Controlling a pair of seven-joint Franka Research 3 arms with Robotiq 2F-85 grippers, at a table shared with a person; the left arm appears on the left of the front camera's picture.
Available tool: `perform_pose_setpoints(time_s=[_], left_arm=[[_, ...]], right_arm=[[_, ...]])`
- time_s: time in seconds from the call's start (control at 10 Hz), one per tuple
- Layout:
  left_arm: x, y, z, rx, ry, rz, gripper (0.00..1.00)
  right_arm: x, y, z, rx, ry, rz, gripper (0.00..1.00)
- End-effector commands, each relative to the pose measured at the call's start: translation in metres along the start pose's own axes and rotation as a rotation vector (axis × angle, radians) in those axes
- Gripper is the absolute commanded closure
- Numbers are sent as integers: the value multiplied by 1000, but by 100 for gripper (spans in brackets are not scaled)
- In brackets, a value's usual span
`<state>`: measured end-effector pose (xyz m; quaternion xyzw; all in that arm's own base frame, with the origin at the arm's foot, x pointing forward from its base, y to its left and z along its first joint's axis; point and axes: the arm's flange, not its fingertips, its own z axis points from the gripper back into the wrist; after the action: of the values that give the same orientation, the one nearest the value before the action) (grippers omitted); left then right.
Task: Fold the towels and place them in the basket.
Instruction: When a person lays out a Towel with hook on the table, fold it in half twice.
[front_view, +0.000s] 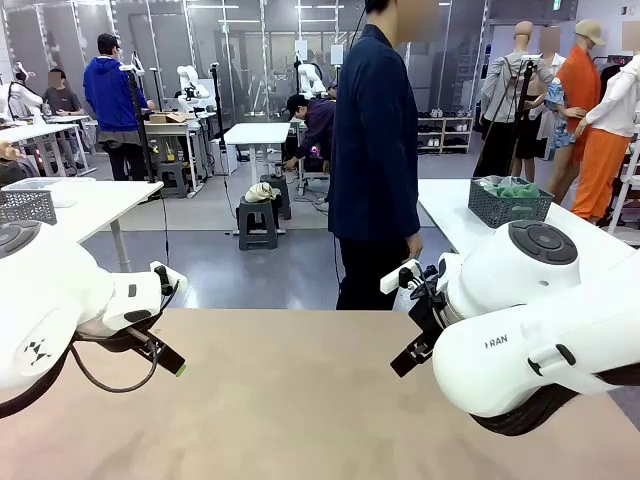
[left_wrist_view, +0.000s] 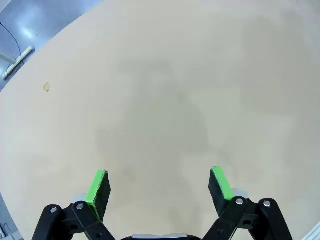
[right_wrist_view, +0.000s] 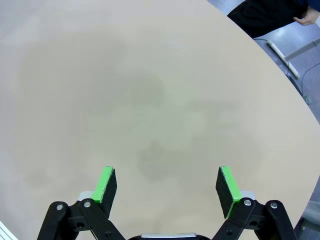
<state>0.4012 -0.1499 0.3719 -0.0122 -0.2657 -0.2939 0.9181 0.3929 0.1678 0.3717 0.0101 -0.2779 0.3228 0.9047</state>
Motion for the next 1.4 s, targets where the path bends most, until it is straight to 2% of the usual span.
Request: perform_pose_setpoints(time_s=[0.0, 0.4, 0.5, 0.9, 1.3], left_arm=[[0, 0, 0, 0, 0, 1, 0], [0, 0, 0, 0, 0, 0, 0], [6, 12, 3, 1, -8, -6, 0], [48, 103, 51, -20, -64, 20, 0], [68, 207, 157, -35, -179, 28, 0]], right_arm=[[0, 0, 0, 1, 0, -3, 0], [0, 0, 0, 0, 0, 0, 0], [3, -11, 8, 9, -3, 11, 0], [12, -102, 89, -24, -99, -63, 0], [6, -180, 213, -105, -130, -64, 0]])
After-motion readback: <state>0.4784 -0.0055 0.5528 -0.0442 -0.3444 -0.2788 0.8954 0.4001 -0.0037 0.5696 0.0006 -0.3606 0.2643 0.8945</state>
